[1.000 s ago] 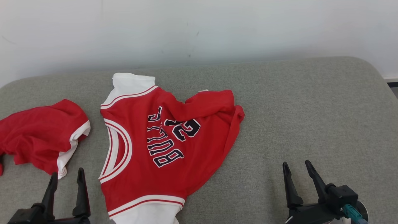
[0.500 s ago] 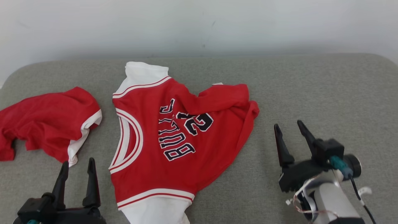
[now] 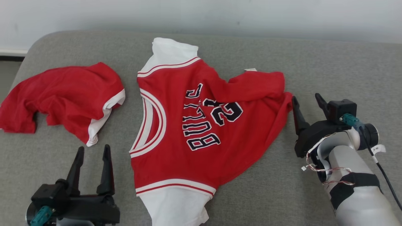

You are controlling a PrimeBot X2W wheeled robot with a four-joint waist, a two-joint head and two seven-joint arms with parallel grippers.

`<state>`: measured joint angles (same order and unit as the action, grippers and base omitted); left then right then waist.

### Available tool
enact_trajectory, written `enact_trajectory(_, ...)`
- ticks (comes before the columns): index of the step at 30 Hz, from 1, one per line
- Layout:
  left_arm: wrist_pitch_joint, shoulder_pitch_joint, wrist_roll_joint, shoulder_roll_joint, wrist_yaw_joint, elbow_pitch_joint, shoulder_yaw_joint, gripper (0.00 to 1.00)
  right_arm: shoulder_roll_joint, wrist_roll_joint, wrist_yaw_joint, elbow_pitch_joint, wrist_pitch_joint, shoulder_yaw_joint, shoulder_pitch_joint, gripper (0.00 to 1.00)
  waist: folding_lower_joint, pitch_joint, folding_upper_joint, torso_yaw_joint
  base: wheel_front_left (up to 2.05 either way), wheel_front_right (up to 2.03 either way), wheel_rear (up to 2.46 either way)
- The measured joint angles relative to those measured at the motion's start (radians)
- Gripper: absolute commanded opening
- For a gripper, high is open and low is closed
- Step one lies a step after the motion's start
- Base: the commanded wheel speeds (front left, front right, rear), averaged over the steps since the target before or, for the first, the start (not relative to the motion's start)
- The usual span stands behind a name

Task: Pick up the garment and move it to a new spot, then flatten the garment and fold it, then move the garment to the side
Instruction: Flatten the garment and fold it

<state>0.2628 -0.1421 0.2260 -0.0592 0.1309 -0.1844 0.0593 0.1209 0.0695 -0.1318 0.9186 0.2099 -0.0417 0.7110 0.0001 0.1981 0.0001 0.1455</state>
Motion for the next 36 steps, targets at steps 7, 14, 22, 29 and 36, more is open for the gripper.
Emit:
enact_trajectory(7,0.000,-0.033,0.017,0.004,0.000,-0.019,-0.052,1.00,0.024,0.002,0.000,0.158,0.017,0.012,0.082,1.00,0.0001,0.044,0.0001,0.053,0.00,0.00,0.00)
enact_trajectory(14,0.000,-0.043,0.029,0.005,0.000,-0.037,-0.080,1.00,0.020,0.019,0.000,0.275,0.030,0.010,0.112,0.00,0.0001,0.067,0.0001,0.090,0.00,0.00,0.00)
enact_trajectory(22,0.000,-0.042,0.029,0.006,0.000,-0.041,-0.078,1.00,0.025,0.018,0.000,0.243,0.050,-0.009,0.112,0.00,0.0001,0.056,0.0000,0.075,0.00,0.00,0.00)
enact_trajectory(29,0.000,-0.015,0.029,0.007,0.000,-0.049,-0.053,1.00,0.042,0.035,0.000,0.016,0.052,-0.019,-0.025,0.00,0.0000,0.025,0.0000,0.031,0.00,0.00,0.00)
enact_trajectory(36,0.000,0.016,0.023,0.006,0.000,-0.050,-0.023,1.00,0.050,0.089,0.000,-0.171,0.052,-0.018,-0.211,0.00,-0.0002,-0.008,0.0000,-0.035,0.00,0.00,0.00)
